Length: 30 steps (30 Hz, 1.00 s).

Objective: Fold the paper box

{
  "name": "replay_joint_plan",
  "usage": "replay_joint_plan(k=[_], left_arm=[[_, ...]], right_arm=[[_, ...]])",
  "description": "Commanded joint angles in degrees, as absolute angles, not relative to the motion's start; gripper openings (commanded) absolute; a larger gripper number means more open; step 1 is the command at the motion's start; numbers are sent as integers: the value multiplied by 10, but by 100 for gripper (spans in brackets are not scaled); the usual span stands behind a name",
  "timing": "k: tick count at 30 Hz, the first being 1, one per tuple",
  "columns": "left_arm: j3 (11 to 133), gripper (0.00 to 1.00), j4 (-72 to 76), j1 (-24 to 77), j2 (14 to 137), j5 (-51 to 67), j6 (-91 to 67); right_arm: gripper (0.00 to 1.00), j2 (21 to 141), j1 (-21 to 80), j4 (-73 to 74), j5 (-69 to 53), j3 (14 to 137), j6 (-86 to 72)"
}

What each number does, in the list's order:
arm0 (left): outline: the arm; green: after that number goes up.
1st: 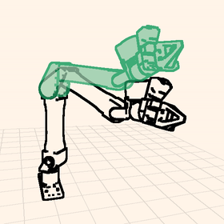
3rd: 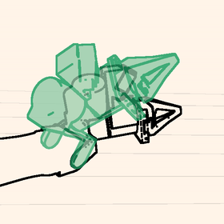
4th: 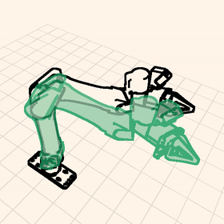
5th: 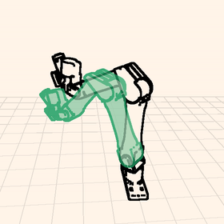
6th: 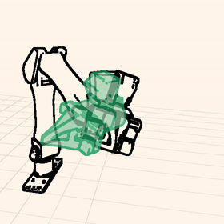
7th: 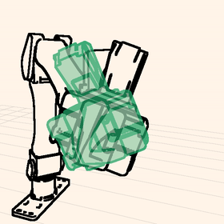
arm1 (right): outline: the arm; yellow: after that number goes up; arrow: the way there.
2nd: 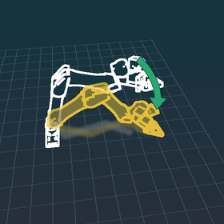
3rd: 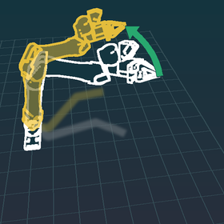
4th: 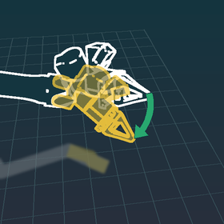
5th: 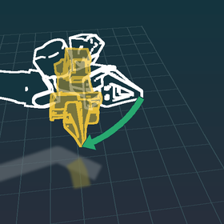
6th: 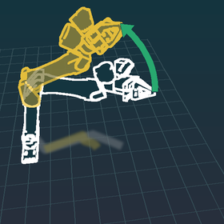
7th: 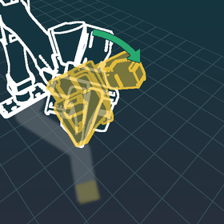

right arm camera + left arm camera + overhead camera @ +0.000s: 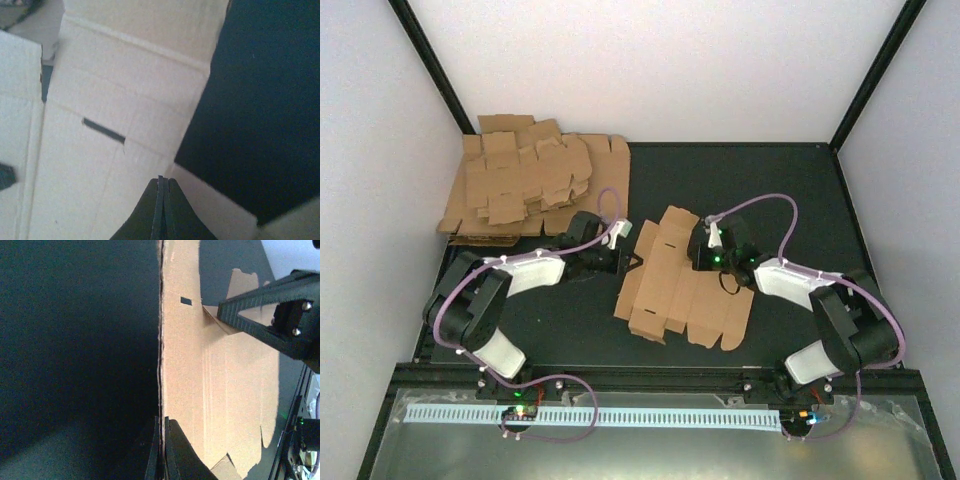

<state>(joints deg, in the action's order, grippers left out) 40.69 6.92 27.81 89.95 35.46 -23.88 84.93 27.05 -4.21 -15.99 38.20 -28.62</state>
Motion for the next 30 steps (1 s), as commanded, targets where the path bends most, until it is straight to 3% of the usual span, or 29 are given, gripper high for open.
replay_joint_plan(k=[1,30], left_arm=[[434,2,50,272,931,364,-260],[446,2,64,269,992,381,-276]], right_arm=[[2,856,275,-79,-158,345,-289],[2,928,275,-130,-157,294,-301]])
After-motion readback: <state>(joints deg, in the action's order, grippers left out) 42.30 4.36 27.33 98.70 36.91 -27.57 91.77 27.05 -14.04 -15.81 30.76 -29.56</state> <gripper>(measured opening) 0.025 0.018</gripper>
